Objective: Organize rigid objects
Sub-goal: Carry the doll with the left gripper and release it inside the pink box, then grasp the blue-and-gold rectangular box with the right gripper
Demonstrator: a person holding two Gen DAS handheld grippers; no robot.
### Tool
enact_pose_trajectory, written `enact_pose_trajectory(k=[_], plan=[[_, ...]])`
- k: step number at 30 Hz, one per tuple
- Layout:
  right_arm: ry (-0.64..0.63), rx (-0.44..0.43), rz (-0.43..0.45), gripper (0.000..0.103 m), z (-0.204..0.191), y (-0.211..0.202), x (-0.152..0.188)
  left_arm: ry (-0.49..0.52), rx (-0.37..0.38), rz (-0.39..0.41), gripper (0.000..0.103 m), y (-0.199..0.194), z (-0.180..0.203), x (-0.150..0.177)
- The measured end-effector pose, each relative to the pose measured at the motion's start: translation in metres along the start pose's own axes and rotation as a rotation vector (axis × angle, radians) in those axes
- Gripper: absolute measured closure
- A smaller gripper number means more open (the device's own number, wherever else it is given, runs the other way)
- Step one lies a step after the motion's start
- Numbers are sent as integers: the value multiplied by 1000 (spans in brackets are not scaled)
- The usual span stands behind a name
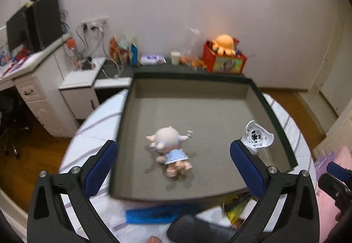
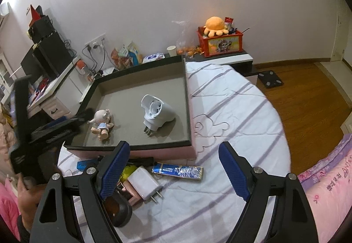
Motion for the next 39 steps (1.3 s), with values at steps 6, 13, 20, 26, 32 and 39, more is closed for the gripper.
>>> enact_pose_trajectory(k=[6,13,20,26,32,39], plan=[[-17,-10,15,19,-7,-18,17,-20,-31,9,0,-36,-18,29],[-70,-21,-19,19,-21,-17,39,-46,-49,-47,0,-55,-28,80],[-80,-20,-66,19,-19,-9,58,-67,-37,-91,0,-57,-23,107],[-83,46,-74,19,2,10,49,-71,-40,-103,0,-53,-20,109],[-132,87,-150,19,22,52,33,-80,-52,-134,0,-33,-20,101],[-277,87,-210,19,14,90,28,-71,-56,-173,0,-6,-15,92]])
Point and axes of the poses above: each gripper's, at about its wrist camera, not at the fingertips, and y roughly the way its jaws point, z to its right, x to its underside, the point moved 2 cm from there along y, roughly the way its jaws point, and after that the axes turned 9 degrees about -z, right-handed, at the moved point
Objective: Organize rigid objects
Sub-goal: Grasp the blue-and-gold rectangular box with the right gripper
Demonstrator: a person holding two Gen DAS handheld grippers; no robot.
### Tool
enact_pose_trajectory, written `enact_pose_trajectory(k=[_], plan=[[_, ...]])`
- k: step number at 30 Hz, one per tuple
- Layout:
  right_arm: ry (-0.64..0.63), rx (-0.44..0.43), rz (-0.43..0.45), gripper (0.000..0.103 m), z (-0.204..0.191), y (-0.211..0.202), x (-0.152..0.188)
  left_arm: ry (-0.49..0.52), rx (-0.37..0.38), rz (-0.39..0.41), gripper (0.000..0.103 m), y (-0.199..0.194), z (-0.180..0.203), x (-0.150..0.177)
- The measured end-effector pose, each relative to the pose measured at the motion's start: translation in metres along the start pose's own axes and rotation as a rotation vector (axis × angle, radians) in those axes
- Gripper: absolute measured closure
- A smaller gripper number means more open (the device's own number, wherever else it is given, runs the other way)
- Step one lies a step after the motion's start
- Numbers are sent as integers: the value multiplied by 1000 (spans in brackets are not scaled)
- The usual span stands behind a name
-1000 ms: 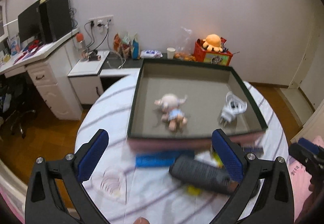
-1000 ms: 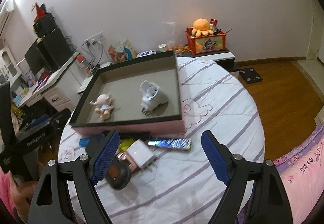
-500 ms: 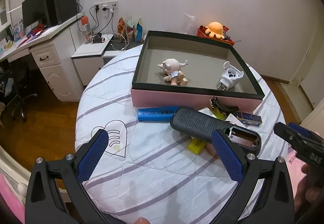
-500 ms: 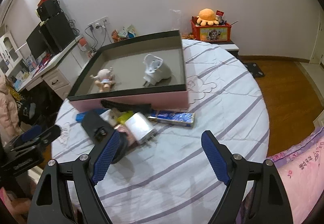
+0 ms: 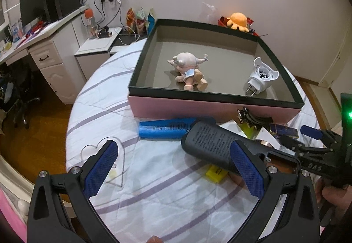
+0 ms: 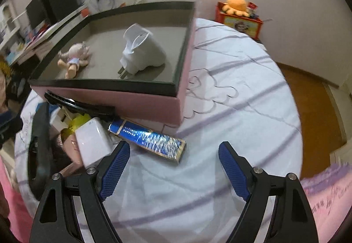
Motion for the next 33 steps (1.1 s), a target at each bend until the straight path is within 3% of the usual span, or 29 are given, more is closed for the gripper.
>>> enact_pose_trajectory(k=[3,8,14,18,20,25,29,33], plan=[[-89,12,-13,21,-7,10,-3,2,-3,-12,0,9,1,-6],[-178,-48,-7,44,-17,8,-3,-5,3,-27,0,18,1,-10],[-219,-102,-36,59,-24,2,2,-1,1,-26,0,18,0,-12],[-225,-120,-39,59,-20,4,1,-4,3,-28,0,18,-1,-11],[-229,-118,-21,53,-17,8,-2,-3,3,-28,0,17,-1,-11],[-279,-139,-24,50,-22,11,-4,1,1,-24,0,14,-2,-9],[-362,-167,-72,73,-37,-3,10,-1,2,-23,0,14,-2,-8],[-317,-144,-43,73,-38,4,5,10,-4,-22,0,14,2,-6]])
Point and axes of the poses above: each gripper's, at about its wrist camera, not at the fingertips, and y roughly the way its jaws point, z to its right, x to its underside, the point moved 2 cm from there along y, roughly the way its jaws point, and after that the axes turned 9 degrees about -z, right-handed, at the moved point
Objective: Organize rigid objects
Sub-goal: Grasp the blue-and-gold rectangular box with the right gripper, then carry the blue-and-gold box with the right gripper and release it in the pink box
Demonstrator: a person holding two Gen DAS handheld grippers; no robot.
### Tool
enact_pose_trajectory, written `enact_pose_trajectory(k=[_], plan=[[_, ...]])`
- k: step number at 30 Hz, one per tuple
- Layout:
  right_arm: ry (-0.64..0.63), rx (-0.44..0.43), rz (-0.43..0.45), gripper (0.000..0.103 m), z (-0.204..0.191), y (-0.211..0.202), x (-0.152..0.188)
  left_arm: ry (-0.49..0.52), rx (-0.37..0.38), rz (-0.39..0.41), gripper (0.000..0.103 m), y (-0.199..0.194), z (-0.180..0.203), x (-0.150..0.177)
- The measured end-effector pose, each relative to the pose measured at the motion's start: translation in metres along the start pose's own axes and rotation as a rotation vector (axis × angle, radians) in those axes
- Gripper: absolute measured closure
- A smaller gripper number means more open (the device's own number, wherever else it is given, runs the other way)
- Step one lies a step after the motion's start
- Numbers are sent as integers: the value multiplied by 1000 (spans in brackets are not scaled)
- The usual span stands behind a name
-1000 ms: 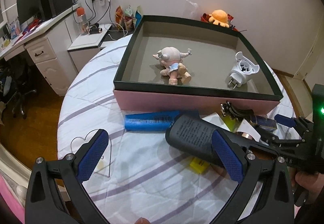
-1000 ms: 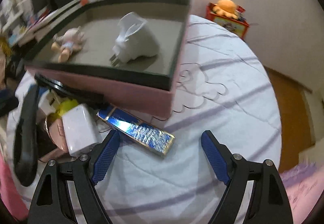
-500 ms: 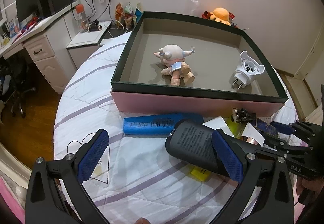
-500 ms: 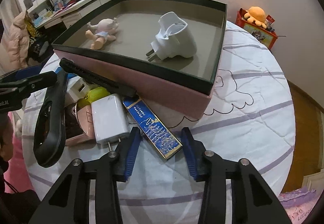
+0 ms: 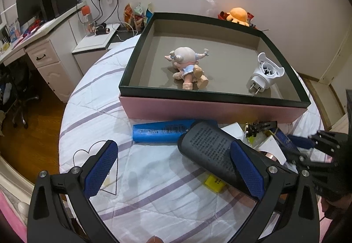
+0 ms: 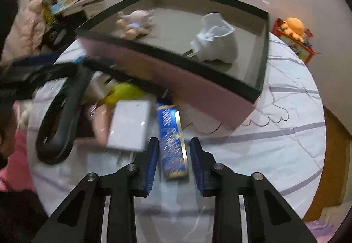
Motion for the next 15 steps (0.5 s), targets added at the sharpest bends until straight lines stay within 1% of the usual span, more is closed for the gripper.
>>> enact_pose_trajectory(k=[4,8,15], plan=[[23,17,18,74,-3,3,-4,5,-6,3,0,-2,2,1],[59,21,16,81,-5,1,-1,8,-3,4,0,-4,2,2],[159,9,44,82,-6,-19,15,35,1,20,0,-13,11,4]])
Point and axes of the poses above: each gripper's, at about its wrist camera, not at the fingertips, and y roughly the way its jaws point, z to its right, x to its underside, the point moved 2 cm from there along y, roughly the way its jaws point, and after that the axes turned 9 degrees about -z, right-handed, at the moved point
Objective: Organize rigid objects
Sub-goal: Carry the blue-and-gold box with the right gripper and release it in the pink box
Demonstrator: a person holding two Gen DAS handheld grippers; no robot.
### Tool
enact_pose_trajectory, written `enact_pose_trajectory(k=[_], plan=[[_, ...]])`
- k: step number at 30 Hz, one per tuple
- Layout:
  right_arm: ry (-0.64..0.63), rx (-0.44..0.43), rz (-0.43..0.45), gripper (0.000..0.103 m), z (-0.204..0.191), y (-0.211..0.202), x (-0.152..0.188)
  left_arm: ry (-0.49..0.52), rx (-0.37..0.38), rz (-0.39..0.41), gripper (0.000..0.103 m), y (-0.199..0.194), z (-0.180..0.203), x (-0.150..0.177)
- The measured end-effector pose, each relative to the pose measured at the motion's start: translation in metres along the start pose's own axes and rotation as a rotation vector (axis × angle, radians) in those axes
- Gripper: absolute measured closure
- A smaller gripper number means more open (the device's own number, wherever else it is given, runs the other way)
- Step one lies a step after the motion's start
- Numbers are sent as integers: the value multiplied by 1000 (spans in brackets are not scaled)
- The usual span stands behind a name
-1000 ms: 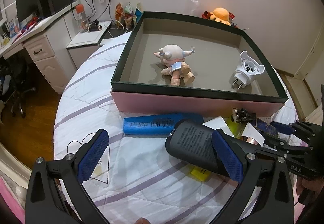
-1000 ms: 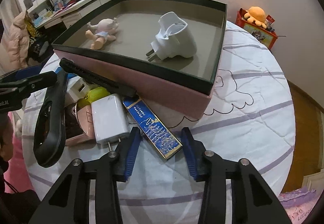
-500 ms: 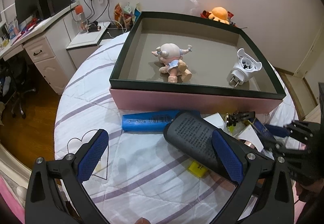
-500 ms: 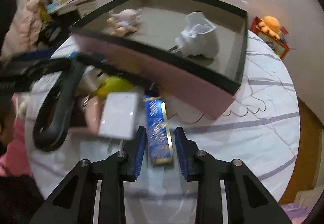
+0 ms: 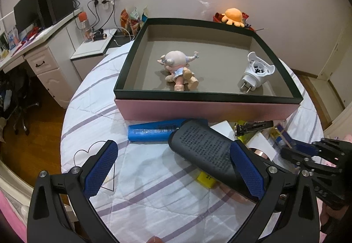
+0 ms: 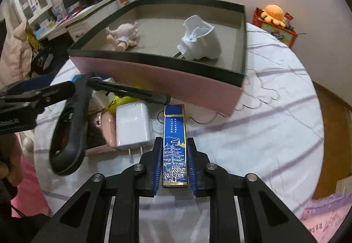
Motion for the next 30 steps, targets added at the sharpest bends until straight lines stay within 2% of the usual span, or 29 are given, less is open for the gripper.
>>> enact_pose_trajectory(k=[9,13,16,19,23,30], plan=[[49,1,92,82,-1,-48,2,3,8,36,0,-15,0,-5],[22,-26,165,82,-13,-67,-21,-19,-6,73,0,-23,-9,-20],[-3,-35,203,82,-23,-68,-51,-35,-28,94,0,-24,-16,-34],[-1,-46,207,82,-31,-53,-84,-50,-49,98,0,-19,-24,-47],[3,-47,153,82,-37,-15,-120,-87,-50,93,0,-9,-39,-61],[31,-41,23,82,-27,46,-147,-115,-39,84,0,6,-51,-69]])
Point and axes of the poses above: each gripper's, at about its wrist camera, not at the fingertips, and y roughly the way its jaws point, z to its right, x to its underside, the point moved 2 cm from there along y, roughly the way its jaws point, and after that the axes turned 9 degrees about -z, right-handed, at the moved point
